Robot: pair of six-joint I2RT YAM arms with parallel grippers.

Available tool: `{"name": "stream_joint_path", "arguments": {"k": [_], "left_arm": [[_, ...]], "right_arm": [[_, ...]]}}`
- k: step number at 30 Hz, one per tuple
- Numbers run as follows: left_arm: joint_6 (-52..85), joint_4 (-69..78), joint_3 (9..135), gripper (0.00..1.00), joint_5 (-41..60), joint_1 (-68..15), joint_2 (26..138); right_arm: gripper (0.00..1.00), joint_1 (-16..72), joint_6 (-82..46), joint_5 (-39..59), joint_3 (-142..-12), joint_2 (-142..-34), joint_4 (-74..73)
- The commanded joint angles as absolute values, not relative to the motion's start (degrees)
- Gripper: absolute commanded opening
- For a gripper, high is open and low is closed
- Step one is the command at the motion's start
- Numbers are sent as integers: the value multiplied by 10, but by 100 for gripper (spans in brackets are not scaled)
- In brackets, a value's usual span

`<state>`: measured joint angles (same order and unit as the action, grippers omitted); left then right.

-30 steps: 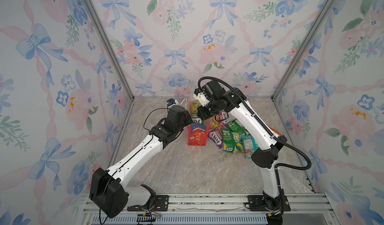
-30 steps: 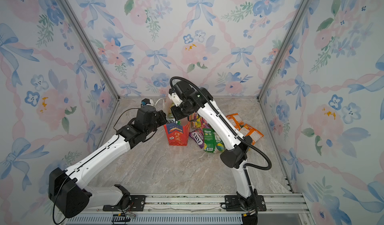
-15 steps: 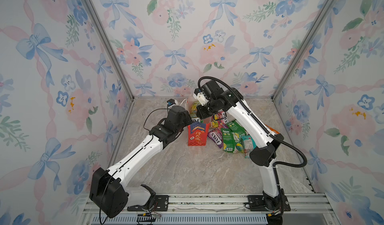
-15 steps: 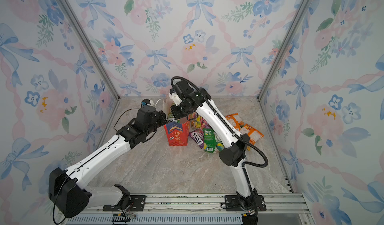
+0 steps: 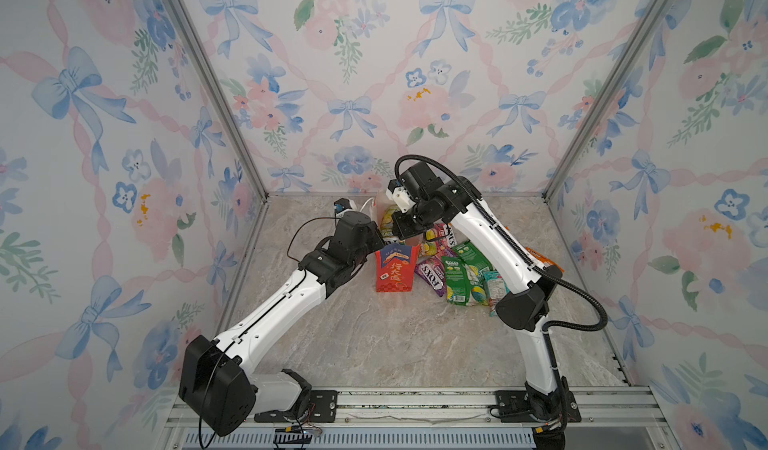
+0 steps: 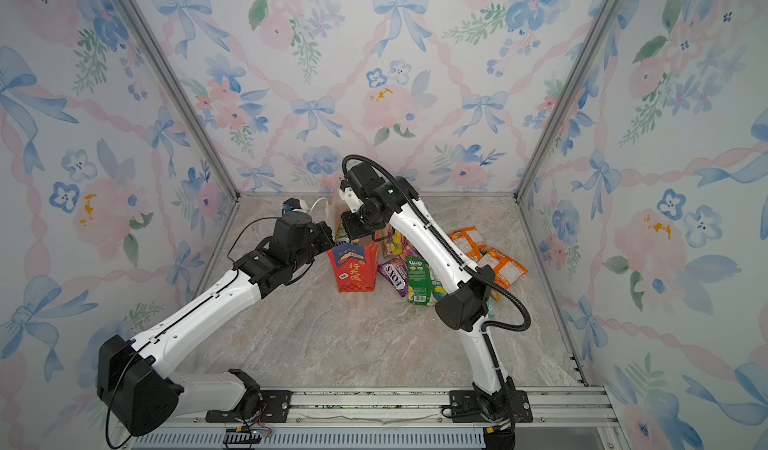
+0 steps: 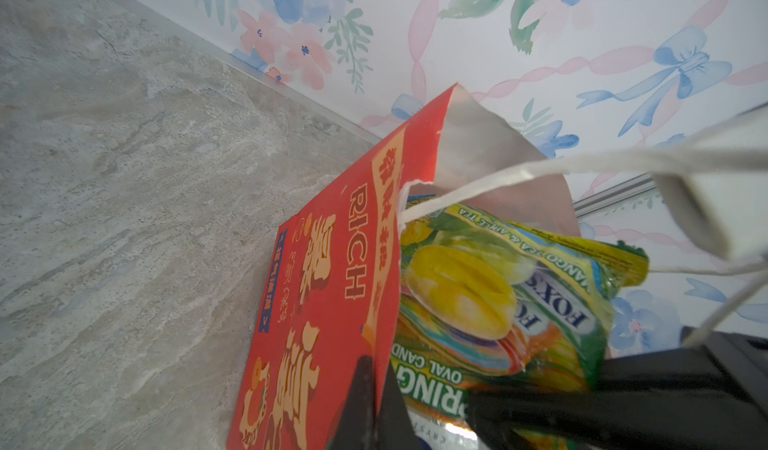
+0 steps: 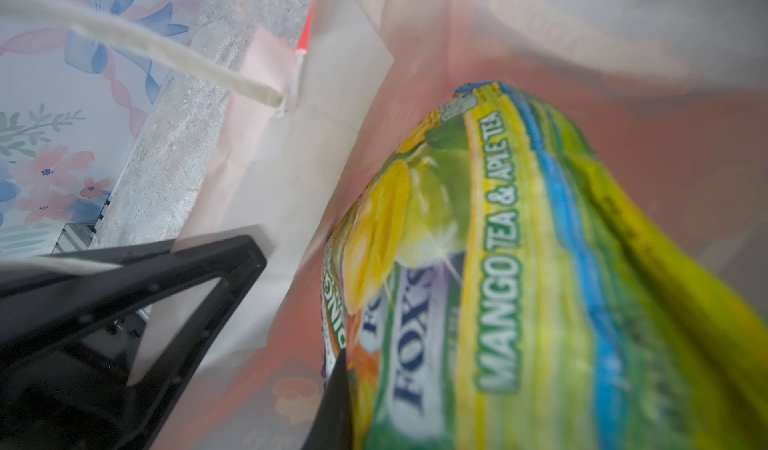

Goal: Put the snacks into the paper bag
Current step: 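Lower the green candy bag into the paper bag and open the right gripper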

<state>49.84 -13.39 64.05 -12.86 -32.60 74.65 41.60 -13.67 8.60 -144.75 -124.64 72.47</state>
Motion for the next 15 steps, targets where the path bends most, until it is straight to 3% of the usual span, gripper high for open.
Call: {"name": "stream_joint_path", "arguments": {"k": [1,15], "left_arm": [[508,-126,639,0,-130,-329,741],[507,-125,645,0,-127,-330,748]], "right_arm": [[13,411,-150,71,-1455,-1245,718],[8,422,-166,-1,-1448,-1248,720]]}}
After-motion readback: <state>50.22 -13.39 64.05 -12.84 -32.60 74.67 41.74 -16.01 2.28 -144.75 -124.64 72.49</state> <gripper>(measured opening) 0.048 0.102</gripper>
